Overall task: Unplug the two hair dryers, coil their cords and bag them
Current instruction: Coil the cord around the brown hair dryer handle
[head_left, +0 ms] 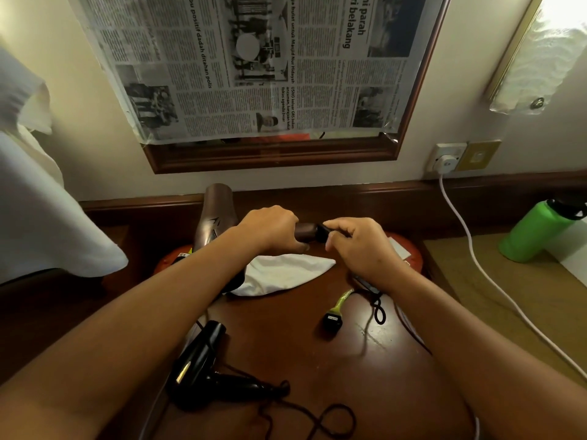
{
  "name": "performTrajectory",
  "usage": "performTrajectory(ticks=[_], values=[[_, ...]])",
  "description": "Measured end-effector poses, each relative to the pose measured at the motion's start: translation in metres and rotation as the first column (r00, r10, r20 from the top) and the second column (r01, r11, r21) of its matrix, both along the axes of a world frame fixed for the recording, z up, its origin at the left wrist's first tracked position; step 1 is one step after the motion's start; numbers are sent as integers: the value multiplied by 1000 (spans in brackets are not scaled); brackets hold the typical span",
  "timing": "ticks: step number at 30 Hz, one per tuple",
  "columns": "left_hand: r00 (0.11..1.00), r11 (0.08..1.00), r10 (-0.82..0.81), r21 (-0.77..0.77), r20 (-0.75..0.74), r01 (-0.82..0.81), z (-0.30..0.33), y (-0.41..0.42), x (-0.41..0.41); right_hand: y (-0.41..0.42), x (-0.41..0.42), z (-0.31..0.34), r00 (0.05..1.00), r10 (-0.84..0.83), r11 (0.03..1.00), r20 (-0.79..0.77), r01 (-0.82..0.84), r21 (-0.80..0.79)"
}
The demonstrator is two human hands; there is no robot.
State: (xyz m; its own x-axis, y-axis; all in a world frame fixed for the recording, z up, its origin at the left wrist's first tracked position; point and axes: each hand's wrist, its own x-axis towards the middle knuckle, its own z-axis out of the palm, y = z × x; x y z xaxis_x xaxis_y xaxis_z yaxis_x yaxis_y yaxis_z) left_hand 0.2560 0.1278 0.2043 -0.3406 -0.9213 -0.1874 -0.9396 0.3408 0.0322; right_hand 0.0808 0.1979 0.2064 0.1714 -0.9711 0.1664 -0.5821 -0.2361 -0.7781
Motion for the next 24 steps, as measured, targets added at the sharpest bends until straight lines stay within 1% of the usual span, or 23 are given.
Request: performTrajectory(ticks=[3,4,6,10,16,18,20,22,24], values=[[1000,1000,-1,-30,19,2,1,0,1,8,0,-11,962,-71,992,265,40,119],[1000,999,-3,-39,27,4,0,0,1,10,1,-13,940,-97,988,328,51,144],[1000,999,-4,-50,27,6,0,0,1,12,2,-16,912,-130,986,390,77,149],[1000,999,-1,-53,-8,1,2,0,0,14,3,-23,888,-151,985,434,98,143],[998,998,16,-59,-56,-19,6,-1,2,15,3,-33,885,-115,987,451,50,154],[997,998,11,-58,-78,-15,7,-2,1,18,3,-39,905,-79,988,417,16,154],[995,998,7,-67,-97,-14,8,-3,2,19,1,-46,910,-35,981,413,-48,189],[992,997,16,-76,-125,-26,8,-4,4,18,-2,-53,876,-12,961,482,-122,247],[992,997,13,-74,-125,-22,8,-4,5,16,-5,-57,846,-22,946,533,-155,285]])
